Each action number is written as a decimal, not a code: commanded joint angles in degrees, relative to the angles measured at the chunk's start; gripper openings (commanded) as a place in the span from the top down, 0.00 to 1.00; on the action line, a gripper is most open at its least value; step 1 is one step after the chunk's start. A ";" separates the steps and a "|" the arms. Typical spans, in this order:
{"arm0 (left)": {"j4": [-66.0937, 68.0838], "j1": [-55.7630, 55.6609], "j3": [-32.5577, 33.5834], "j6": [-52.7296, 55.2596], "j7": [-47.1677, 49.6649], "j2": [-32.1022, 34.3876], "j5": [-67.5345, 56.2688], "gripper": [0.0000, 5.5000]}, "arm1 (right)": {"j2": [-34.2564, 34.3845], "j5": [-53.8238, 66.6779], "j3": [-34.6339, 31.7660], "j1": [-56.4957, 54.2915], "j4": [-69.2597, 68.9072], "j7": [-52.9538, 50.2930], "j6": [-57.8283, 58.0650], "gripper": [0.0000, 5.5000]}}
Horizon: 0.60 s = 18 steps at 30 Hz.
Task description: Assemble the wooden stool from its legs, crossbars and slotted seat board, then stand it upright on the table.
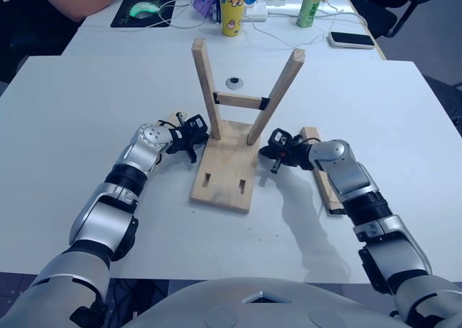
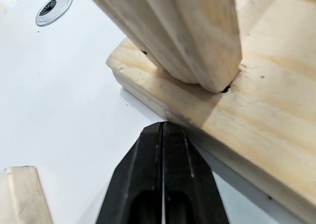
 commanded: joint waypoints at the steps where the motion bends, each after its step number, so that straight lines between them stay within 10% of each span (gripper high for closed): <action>1: -0.96 5.05 -2.09 3.31 -2.52 -3.06 1.25 1.00 | 3.31 -0.58 0.47 -4.12 4.79 -1.95 -3.25 1.00; 18: -9.92 6.68 9.59 2.29 6.71 -1.49 -3.46 1.00 | 4.37 0.34 -5.66 -5.65 5.35 -10.19 -10.87 1.00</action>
